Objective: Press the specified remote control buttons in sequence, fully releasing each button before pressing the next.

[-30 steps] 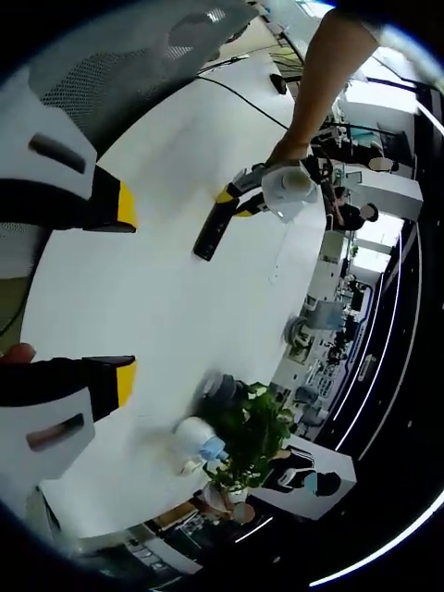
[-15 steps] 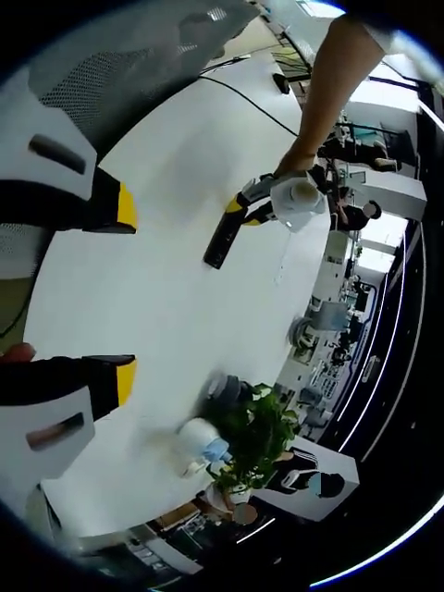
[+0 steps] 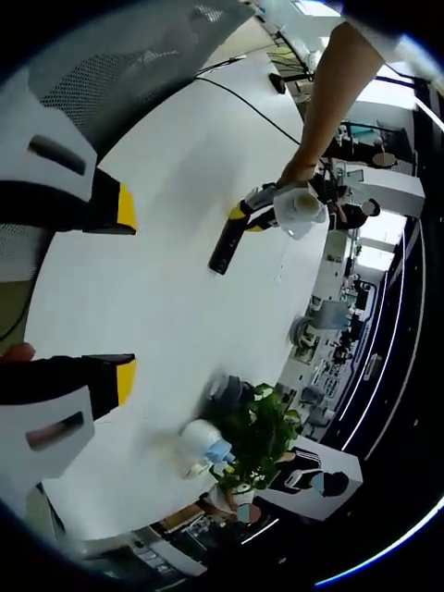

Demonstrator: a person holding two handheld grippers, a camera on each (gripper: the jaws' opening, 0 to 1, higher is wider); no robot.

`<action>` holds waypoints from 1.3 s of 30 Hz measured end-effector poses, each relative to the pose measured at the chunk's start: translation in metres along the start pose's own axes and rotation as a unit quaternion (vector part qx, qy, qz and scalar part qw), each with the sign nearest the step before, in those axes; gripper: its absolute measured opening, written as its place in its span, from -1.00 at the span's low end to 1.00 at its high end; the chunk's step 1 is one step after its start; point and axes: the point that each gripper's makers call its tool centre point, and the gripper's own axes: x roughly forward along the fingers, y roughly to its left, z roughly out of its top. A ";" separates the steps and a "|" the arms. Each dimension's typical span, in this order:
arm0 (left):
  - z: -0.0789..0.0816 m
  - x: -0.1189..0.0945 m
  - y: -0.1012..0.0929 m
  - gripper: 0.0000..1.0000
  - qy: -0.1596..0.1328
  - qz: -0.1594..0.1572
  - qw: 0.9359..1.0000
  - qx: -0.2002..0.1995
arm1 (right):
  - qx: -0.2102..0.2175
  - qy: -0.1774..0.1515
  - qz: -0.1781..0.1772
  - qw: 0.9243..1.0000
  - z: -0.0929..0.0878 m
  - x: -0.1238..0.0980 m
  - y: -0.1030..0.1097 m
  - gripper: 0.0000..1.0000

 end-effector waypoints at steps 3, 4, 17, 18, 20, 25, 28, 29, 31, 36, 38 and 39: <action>0.001 0.001 0.005 -0.53 0.004 0.002 1.000 0.007 | -0.003 0.004 0.000 1.000 -0.001 0.000 0.000 0.06; 0.000 0.002 0.007 -0.53 0.006 0.003 1.000 0.009 | -0.003 0.005 0.000 1.000 -0.001 0.001 0.000 0.06; 0.001 0.007 0.038 -0.53 0.014 0.024 0.999 0.020 | -0.006 0.015 -0.002 1.000 -0.005 0.002 0.000 0.04; 0.001 0.008 0.039 -0.53 0.015 0.025 0.999 0.022 | -0.006 0.016 -0.002 1.000 -0.005 0.002 0.000 0.04; 0.001 0.010 0.043 -0.53 0.015 0.025 0.999 0.019 | -0.005 0.017 -0.002 1.000 -0.006 0.002 0.000 0.03; 0.001 0.015 0.047 -0.53 0.020 0.029 0.999 0.030 | -0.005 0.018 -0.001 1.000 -0.006 0.002 0.000 0.03; 0.000 0.017 0.047 -0.53 0.022 0.026 0.999 0.033 | -0.006 0.020 -0.002 1.000 -0.007 0.003 0.000 0.03; 0.000 0.016 0.047 -0.53 0.021 0.025 0.999 0.036 | -0.005 0.021 -0.002 1.000 -0.007 0.002 0.000 0.03; 0.000 0.016 0.047 -0.53 0.016 0.022 0.999 0.033 | -0.005 0.021 -0.003 1.000 -0.007 0.003 -0.001 0.03; -0.001 0.016 0.047 -0.52 0.014 0.014 0.999 0.026 | -0.005 0.025 -0.003 1.000 -0.008 0.003 -0.001 0.02; 0.000 0.017 0.048 -0.52 0.015 0.006 1.000 0.026 | -0.006 0.025 -0.002 1.000 -0.008 0.003 0.000 0.02; 0.000 0.018 0.048 -0.52 0.016 0.001 1.000 0.024 | -0.006 0.025 -0.001 1.000 -0.008 0.003 0.000 0.02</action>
